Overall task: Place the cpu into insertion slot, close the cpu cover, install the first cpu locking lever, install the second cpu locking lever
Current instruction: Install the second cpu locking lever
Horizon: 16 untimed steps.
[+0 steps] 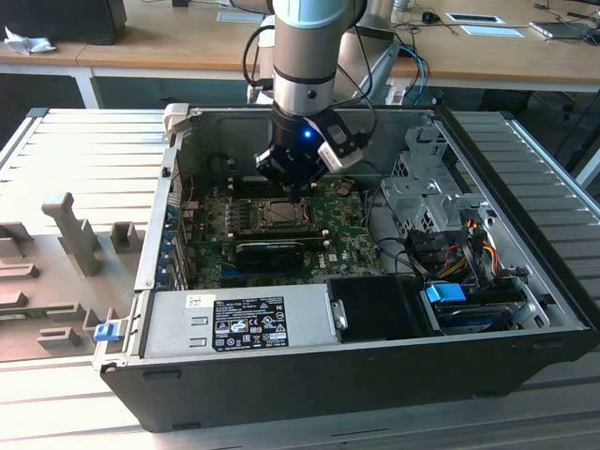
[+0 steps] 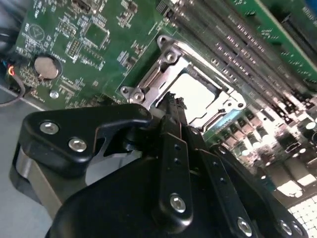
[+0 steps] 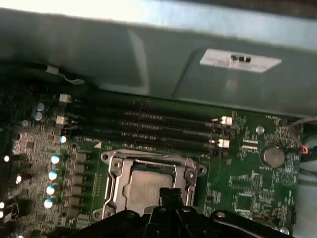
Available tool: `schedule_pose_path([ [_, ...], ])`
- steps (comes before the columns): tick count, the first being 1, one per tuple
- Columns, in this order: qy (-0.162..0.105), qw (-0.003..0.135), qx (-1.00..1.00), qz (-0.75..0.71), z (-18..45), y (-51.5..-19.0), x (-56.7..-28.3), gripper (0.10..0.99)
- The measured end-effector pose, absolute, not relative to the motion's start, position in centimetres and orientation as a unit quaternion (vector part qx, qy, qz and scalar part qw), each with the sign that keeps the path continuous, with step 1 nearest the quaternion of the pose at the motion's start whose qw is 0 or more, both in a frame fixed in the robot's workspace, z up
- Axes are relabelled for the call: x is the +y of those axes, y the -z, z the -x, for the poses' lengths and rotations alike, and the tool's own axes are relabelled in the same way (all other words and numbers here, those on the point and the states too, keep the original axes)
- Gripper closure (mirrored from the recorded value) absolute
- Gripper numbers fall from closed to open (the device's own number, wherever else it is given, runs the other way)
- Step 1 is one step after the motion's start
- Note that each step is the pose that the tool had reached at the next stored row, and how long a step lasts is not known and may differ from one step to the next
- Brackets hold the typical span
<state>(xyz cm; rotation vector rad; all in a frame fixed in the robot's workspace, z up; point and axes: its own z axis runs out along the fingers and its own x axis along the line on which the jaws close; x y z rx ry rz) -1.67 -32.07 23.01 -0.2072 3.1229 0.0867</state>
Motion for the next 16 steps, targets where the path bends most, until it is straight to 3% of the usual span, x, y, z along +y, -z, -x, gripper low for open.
schedule_pose_path([
  [16, -0.028, 0.004, 0.997, 0.066, 1.7, -24.0, -35.5, 0.980],
])
